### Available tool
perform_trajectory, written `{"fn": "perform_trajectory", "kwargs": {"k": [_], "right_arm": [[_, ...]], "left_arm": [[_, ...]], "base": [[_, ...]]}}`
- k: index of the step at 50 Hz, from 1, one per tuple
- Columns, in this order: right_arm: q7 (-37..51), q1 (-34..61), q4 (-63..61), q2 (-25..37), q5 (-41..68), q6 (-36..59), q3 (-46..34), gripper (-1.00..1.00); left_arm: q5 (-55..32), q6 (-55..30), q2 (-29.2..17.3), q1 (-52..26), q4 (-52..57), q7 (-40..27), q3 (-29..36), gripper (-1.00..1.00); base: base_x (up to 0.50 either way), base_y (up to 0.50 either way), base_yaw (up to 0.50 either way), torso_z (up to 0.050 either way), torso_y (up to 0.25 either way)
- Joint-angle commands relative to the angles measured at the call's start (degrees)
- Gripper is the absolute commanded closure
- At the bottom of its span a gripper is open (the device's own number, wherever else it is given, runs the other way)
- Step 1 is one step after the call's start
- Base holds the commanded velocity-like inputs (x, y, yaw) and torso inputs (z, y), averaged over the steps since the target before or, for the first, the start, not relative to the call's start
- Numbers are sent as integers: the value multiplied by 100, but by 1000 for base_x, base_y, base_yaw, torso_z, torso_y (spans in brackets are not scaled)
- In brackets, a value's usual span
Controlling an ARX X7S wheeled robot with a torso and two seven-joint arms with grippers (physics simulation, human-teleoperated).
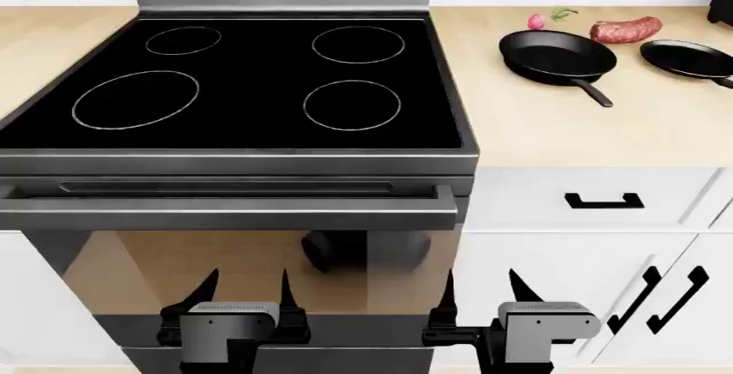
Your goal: Place both pans onto different burners. Then place the beet and the sausage on different pans.
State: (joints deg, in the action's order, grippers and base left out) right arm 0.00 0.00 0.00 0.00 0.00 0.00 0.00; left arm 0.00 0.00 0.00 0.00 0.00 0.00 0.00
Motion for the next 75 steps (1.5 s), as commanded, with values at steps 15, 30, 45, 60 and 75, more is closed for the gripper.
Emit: {"fn": "perform_trajectory", "kwargs": {"k": [15,30,45,60,75], "right_arm": [[330,12,123,286,340,-90,-371,-100],[445,40,226,412,493,-157,-520,-100],[536,69,158,524,576,-132,-654,-100],[677,473,-1004,971,596,811,-543,-100],[492,1675,-1768,1557,784,2305,-362,-100]], "left_arm": [[-344,-40,-324,23,4,-256,388,-100],[-375,-79,-455,53,131,-398,584,-100],[-465,-310,-591,119,563,-498,725,-100],[-762,-1796,-911,-380,2196,-562,660,-100],[-1236,-3349,-1254,-1802,2763,-351,489,-100]], "base": [[0,0,0,16,17],[0,0,0,50,50],[0,0,0,50,48],[0,0,0,22,19],[0,0,0,0,0]]}}
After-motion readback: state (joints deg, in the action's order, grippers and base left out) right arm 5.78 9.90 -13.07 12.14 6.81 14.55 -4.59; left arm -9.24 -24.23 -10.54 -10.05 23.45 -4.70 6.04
